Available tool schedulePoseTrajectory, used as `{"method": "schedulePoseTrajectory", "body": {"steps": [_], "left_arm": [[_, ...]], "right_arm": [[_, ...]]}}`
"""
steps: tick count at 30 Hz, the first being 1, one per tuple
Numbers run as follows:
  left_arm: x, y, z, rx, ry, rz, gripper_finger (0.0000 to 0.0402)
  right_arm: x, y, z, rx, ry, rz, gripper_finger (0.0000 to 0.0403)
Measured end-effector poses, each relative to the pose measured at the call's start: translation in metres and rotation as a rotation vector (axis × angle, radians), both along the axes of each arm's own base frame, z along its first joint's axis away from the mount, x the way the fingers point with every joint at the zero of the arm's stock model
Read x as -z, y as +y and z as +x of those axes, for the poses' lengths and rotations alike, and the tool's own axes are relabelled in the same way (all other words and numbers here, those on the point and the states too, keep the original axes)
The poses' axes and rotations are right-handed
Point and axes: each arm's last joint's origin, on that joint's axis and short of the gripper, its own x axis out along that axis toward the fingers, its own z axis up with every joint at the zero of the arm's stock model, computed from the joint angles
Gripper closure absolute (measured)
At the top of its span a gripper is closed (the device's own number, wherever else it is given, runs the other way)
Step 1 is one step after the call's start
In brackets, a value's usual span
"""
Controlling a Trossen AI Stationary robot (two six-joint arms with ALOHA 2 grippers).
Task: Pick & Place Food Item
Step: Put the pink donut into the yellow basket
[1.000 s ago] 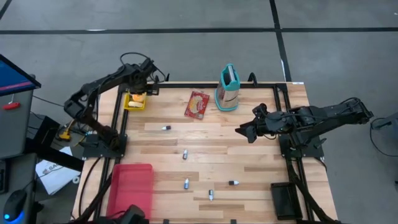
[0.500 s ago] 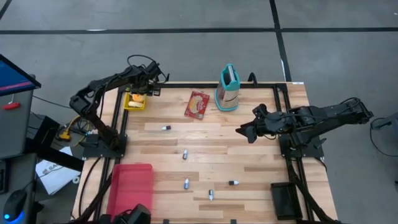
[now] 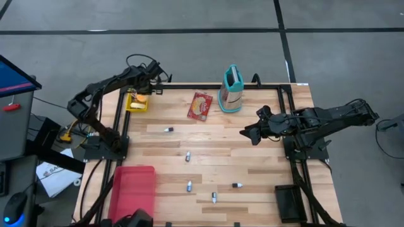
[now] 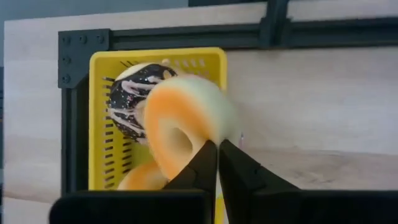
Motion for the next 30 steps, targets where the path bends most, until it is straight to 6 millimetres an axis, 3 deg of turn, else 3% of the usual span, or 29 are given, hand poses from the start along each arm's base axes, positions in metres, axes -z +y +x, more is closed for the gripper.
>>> {"method": "schedulePoseTrajectory", "body": {"steps": [8, 11, 16, 21, 27, 30], "left_arm": [[-0.041, -0.019, -0.010, -0.148, -0.258, 0.122, 0.0400], [-0.045, -0.029, -0.018, -0.260, -0.380, 0.202, 0.0401], [-0.024, -0.059, -0.031, -0.503, -0.573, 0.343, 0.0401], [0.003, -0.087, -0.033, -0.674, -0.821, 0.606, 0.0401], [0.032, -0.095, -0.041, -0.796, -0.937, 0.784, 0.0401], [0.032, -0.093, -0.044, -0.827, -0.946, 0.809, 0.0401]], "right_arm": [[0.001, 0.000, -0.001, -0.001, 0.010, -0.004, 0.0188], [0.001, -0.001, -0.001, 0.006, 0.012, -0.021, 0.0188], [0.000, -0.001, -0.002, 0.009, 0.014, -0.035, 0.0188], [-0.002, -0.002, -0.006, 0.007, 0.003, -0.036, 0.0188], [-0.004, -0.005, -0.010, 0.017, -0.007, -0.046, 0.0189], [-0.005, -0.005, -0.011, 0.022, -0.012, -0.037, 0.0192]]}}
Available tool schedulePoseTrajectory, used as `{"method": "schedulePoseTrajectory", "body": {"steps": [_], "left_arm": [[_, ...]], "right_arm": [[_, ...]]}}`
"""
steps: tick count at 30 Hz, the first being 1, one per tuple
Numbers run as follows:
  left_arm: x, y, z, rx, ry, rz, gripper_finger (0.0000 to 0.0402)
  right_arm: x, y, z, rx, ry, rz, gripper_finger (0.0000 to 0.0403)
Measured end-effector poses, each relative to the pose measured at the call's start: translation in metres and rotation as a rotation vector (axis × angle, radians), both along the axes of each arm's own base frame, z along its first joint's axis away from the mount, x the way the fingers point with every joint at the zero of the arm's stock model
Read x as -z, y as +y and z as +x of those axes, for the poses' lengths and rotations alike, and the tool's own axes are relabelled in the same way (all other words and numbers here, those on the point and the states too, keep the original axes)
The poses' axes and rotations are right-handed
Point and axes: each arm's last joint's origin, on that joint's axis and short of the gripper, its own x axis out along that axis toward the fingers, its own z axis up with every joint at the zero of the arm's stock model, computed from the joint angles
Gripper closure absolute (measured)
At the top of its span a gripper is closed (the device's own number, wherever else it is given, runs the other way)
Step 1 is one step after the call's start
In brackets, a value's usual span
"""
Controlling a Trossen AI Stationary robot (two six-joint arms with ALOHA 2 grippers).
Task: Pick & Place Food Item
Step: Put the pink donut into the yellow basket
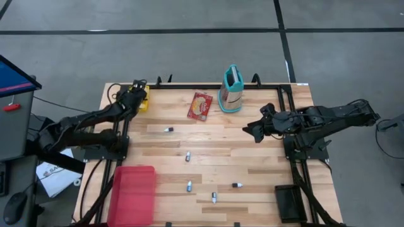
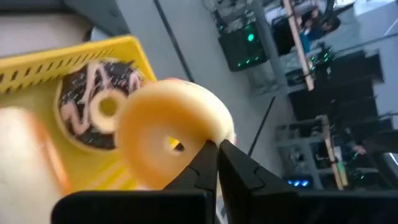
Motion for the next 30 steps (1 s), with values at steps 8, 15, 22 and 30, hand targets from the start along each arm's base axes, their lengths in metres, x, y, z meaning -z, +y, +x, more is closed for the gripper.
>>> {"method": "schedulePoseTrajectory", "body": {"steps": [8, 15, 22, 30], "left_arm": [[0.001, 0.003, -0.003, 0.007, 0.027, -0.016, 0.0392], [0.001, 0.005, -0.006, -0.004, 0.047, -0.018, 0.0339], [0.001, 0.005, -0.006, 0.058, 0.067, -0.043, 0.0275], [-0.020, 0.004, 0.007, 0.265, 0.135, 0.113, 0.0252]], "right_arm": [[-0.001, 0.000, -0.002, 0.006, -0.007, 0.016, 0.0211], [-0.001, 0.000, -0.002, 0.004, -0.004, 0.013, 0.0219], [-0.001, 0.000, -0.002, 0.000, -0.004, 0.011, 0.0219], [-0.001, 0.000, -0.002, -0.001, -0.003, 0.009, 0.0220]]}}
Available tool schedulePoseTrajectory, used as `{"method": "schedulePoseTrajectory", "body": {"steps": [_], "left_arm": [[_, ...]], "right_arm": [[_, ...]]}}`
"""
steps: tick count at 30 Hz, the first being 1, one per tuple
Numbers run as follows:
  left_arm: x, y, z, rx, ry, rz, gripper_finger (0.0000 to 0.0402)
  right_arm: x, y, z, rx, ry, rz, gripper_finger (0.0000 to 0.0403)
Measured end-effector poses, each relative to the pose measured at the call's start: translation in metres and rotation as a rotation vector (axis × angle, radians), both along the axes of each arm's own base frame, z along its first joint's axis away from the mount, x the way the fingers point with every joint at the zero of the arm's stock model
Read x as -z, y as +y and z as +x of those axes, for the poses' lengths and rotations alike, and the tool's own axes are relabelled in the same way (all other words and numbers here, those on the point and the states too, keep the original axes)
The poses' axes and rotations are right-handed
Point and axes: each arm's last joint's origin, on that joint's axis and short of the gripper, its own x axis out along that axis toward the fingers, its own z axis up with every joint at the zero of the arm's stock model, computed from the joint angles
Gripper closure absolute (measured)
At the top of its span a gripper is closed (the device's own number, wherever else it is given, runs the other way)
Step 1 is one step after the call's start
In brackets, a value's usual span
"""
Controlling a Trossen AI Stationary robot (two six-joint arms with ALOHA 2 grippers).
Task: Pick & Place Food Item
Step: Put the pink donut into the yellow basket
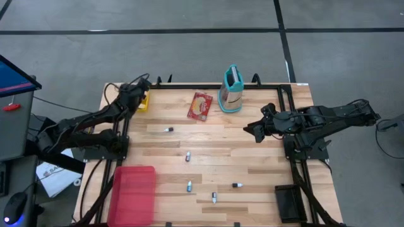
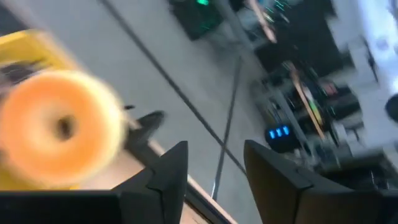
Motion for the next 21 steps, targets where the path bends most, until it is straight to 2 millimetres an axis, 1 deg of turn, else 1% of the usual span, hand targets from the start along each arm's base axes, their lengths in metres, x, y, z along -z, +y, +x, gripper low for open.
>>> {"method": "schedulePoseTrajectory", "body": {"steps": [2, 4, 6, 7, 8, 11, 13, 16, 19, 21], "left_arm": [[-0.005, 0.006, -0.001, 0.037, 0.041, 0.024, 0.0272], [-0.017, 0.015, -0.002, 0.060, 0.091, 0.046, 0.0304], [-0.035, 0.025, 0.000, 0.115, 0.173, 0.080, 0.0344], [-0.043, 0.030, 0.001, 0.144, 0.229, 0.095, 0.0368], [-0.054, 0.036, 0.004, 0.177, 0.295, 0.109, 0.0384], [-0.088, 0.055, 0.017, 0.251, 0.521, 0.108, 0.0398], [-0.104, 0.073, 0.024, 0.304, 0.687, 0.014, 0.0400], [-0.113, 0.110, 0.028, 0.414, 0.871, -0.217, 0.0401], [-0.112, 0.144, 0.032, 0.511, 0.983, -0.407, 0.0401], [-0.111, 0.161, 0.036, 0.556, 1.039, -0.478, 0.0401]], "right_arm": [[0.000, 0.000, 0.000, 0.000, 0.000, -0.001, 0.0220], [0.000, 0.000, 0.000, -0.002, 0.001, -0.003, 0.0222], [0.000, 0.000, 0.000, -0.001, 0.001, -0.003, 0.0223], [0.000, 0.000, 0.000, -0.001, 0.001, -0.002, 0.0223], [0.000, 0.000, 0.000, -0.001, 0.001, -0.002, 0.0222], [0.000, 0.000, 0.000, 0.004, 0.000, 0.005, 0.0222], [0.000, 0.000, 0.000, 0.007, 0.002, 0.006, 0.0223], [0.001, -0.001, 0.000, 0.014, 0.006, 0.008, 0.0223], [0.001, -0.001, 0.000, 0.029, 0.003, 0.007, 0.0223], [0.001, -0.001, -0.001, 0.041, 0.001, 0.007, 0.0223]]}}
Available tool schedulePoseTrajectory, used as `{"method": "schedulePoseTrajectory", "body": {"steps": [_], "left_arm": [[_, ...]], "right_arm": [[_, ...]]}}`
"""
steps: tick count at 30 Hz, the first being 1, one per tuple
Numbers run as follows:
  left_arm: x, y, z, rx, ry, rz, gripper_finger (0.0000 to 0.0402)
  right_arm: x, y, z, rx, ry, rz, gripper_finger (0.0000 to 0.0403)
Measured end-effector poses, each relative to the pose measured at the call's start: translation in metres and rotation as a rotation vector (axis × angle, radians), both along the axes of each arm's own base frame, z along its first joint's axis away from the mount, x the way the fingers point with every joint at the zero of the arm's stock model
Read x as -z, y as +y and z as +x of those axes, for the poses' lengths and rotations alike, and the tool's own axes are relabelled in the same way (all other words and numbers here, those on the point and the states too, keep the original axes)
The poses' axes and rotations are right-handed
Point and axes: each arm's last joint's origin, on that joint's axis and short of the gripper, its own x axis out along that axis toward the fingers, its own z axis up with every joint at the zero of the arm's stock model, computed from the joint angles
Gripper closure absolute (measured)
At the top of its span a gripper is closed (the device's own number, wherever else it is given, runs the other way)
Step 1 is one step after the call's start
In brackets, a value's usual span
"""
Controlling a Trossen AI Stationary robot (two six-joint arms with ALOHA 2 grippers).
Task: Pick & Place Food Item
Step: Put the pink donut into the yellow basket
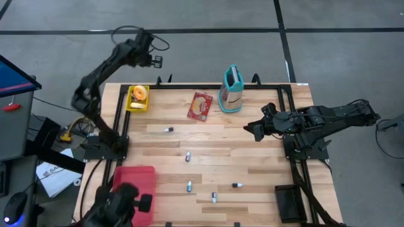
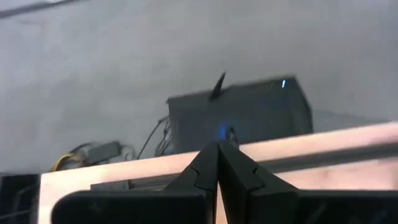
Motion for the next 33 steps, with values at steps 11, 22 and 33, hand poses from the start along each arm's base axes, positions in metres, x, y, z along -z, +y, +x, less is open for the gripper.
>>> {"method": "schedulePoseTrajectory", "body": {"steps": [11, 22, 33], "left_arm": [[0.040, 0.042, -0.015, -0.020, 0.128, -0.395, 0.0401], [0.073, 0.051, -0.012, -0.006, 0.148, -0.522, 0.0401], [0.106, 0.035, -0.023, -0.030, 0.214, -0.679, 0.0401]], "right_arm": [[0.003, 0.007, -0.005, 0.053, 0.009, 0.011, 0.0223], [0.004, 0.007, -0.006, 0.073, 0.019, 0.000, 0.0223], [0.004, 0.007, -0.006, 0.069, 0.021, -0.006, 0.0223]]}}
